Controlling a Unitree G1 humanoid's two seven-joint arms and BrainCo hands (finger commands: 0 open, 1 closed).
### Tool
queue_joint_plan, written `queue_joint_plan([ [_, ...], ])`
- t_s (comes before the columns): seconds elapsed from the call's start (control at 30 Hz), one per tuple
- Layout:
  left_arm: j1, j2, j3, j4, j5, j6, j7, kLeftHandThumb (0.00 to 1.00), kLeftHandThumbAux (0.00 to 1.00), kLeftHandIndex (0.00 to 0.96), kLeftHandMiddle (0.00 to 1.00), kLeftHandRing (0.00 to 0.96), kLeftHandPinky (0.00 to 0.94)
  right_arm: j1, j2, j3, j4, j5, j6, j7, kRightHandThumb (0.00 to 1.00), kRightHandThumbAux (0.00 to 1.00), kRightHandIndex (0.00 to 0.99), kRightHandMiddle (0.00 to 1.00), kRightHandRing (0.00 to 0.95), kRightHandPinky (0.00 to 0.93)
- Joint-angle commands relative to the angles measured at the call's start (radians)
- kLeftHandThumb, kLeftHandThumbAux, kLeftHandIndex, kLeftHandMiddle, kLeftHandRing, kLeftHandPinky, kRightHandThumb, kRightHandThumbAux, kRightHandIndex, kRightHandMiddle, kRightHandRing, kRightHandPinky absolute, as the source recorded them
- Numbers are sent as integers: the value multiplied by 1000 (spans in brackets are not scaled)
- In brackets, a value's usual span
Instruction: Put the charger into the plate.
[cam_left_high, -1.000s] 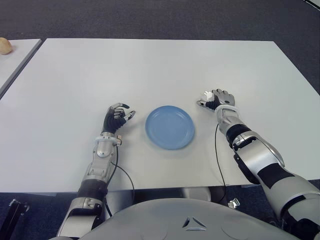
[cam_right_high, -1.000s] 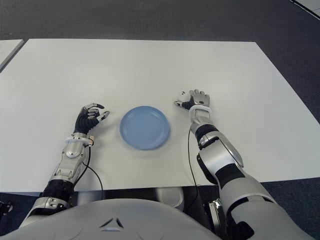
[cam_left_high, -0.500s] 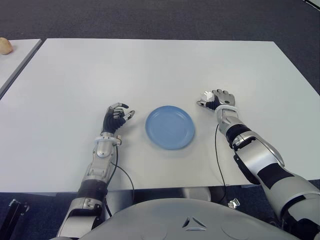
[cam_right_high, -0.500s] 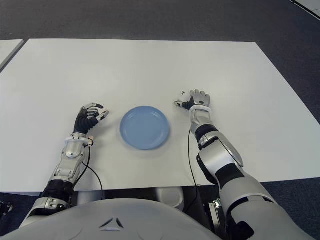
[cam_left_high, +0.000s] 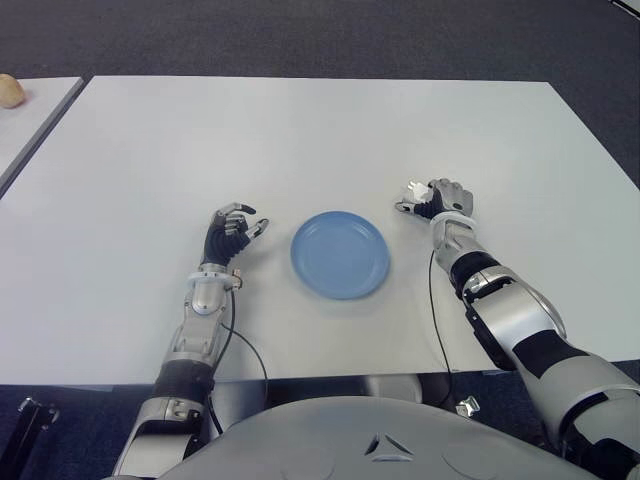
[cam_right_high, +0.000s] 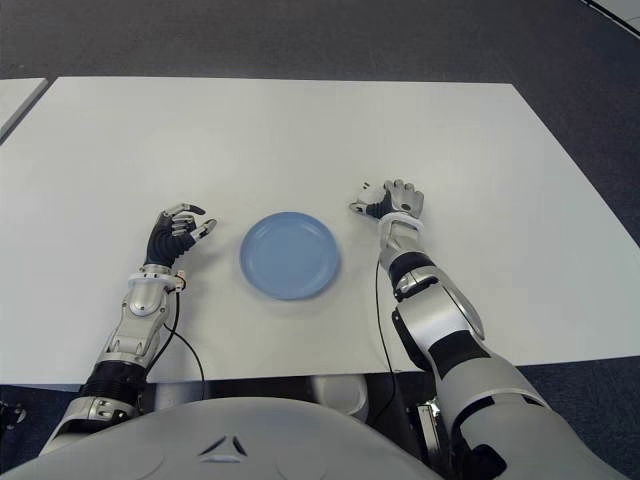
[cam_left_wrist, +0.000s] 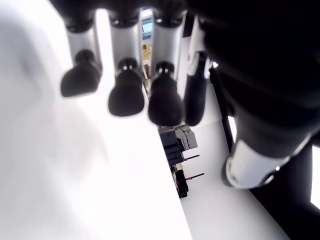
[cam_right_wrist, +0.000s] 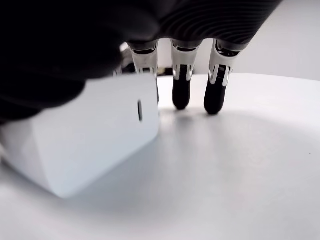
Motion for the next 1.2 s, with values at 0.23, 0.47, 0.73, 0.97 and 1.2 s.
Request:
queue_joint_plan([
  [0.23, 7, 3, 4, 4, 12, 9, 11, 708, 715, 439, 801, 795, 802, 136, 25, -115, 61, 103, -18, 7, 837, 683, 402, 556, 711, 751],
  [0.47, 6, -2, 9, 1, 10, 18, 20, 708, 715, 439, 795, 789, 792, 128, 31, -166, 61, 128, -15, 15, 836, 685, 407, 554, 754, 786],
  [0.73, 4, 0, 8, -1, 13, 30, 23, 709, 715, 439, 802, 799, 801, 124, 32, -229, 53, 166, -44, 4, 740, 715, 427, 745, 813, 831],
  [0.97, 3, 0, 9, -1, 4, 30, 17, 709, 715, 439, 799, 792, 798, 123, 32, -258, 46, 174, -73, -35, 698, 728, 436, 843, 839, 850],
  [1.2, 3, -2, 12, -1, 4, 27, 21, 707, 715, 439, 799, 790, 798, 135, 29, -295, 28, 203, -162, -126, 696, 729, 437, 868, 858, 862],
])
